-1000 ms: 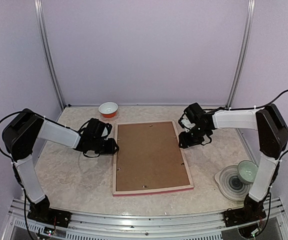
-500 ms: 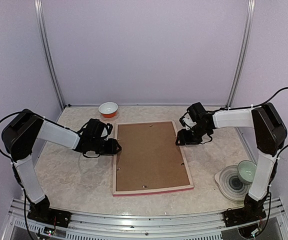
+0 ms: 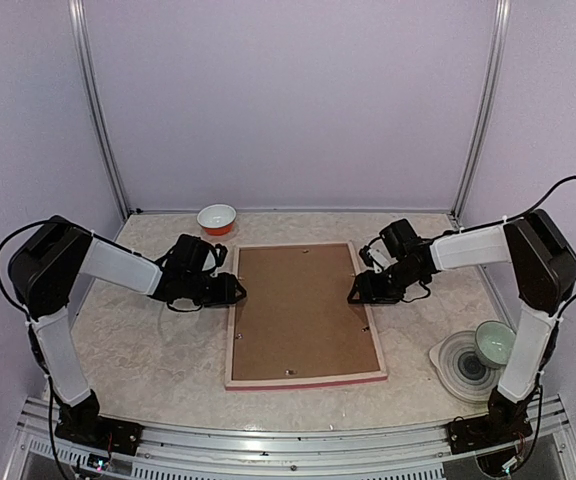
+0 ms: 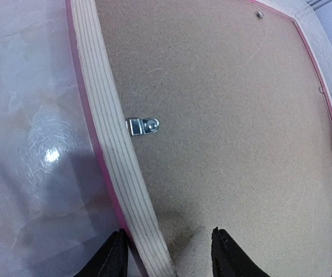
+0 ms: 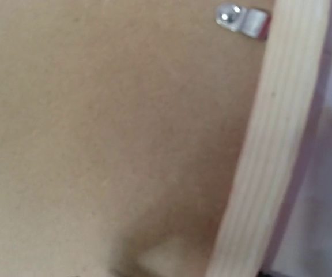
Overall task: Put the photo into the frame
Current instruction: Rotate the photo frame at the center of the board.
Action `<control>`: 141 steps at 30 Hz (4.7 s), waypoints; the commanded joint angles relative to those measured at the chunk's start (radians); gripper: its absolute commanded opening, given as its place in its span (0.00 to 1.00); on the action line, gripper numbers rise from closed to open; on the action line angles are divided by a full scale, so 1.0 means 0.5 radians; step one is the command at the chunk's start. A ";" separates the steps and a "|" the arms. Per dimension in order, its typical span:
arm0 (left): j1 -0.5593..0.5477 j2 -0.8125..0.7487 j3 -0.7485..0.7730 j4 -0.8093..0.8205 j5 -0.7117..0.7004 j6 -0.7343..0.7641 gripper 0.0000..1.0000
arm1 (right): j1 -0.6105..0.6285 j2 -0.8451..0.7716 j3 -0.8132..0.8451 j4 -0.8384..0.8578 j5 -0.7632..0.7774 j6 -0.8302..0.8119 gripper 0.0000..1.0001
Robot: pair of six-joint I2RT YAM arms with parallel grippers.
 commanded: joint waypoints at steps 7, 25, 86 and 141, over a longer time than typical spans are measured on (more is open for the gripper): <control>-0.044 0.223 0.417 -0.022 0.108 -0.043 0.50 | -0.010 -0.148 -0.248 0.125 -0.151 0.087 0.64; -0.056 0.753 1.177 0.020 0.296 -0.156 0.49 | -0.004 -0.465 -0.666 0.242 -0.163 0.234 0.63; -0.616 -1.025 -0.747 -0.214 -0.196 -0.747 0.99 | -0.725 0.411 0.696 0.205 0.030 0.093 0.96; -0.061 -0.236 -0.255 0.063 -0.114 -0.370 0.99 | -0.463 -0.242 -0.644 0.682 -0.214 0.359 0.88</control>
